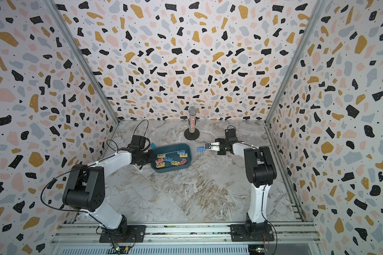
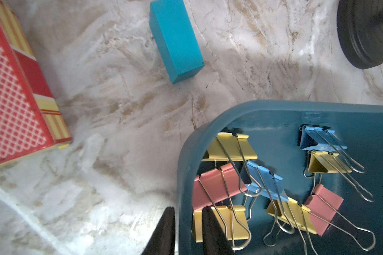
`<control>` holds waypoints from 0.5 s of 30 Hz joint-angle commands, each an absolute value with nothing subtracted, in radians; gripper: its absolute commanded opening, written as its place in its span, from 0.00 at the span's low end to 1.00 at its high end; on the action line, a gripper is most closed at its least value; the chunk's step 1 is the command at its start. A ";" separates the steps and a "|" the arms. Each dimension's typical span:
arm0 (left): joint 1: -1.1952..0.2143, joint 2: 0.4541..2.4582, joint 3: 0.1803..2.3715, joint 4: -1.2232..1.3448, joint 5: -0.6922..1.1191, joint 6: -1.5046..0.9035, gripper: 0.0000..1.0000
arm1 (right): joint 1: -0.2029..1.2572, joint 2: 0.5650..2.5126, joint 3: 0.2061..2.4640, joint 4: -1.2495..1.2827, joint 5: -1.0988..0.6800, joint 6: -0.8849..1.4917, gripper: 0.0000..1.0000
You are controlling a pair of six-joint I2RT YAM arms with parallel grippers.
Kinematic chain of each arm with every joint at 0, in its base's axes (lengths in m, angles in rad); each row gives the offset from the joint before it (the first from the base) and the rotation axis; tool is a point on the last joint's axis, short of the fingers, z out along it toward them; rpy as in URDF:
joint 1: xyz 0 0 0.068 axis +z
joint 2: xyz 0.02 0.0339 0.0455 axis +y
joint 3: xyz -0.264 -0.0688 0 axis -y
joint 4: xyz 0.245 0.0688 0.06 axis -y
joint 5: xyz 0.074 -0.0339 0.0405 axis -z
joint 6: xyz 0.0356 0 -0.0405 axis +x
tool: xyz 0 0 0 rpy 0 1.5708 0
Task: Take out the binder clips from the storage box
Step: Place the binder clip at the center of the board.
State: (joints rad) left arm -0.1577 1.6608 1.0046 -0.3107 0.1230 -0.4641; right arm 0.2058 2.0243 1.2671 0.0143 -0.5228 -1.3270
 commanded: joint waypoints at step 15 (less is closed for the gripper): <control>-0.153 1.627 0.983 -0.298 0.127 -0.469 0.25 | 0.210 2.023 1.223 0.029 -0.517 -1.327 0.17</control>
State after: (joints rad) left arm -0.1577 1.6604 0.9943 -0.3119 0.1230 -0.4644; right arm 0.2058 2.0243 1.2423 0.0410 -0.5209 -1.3281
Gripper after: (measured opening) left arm 0.253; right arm 0.156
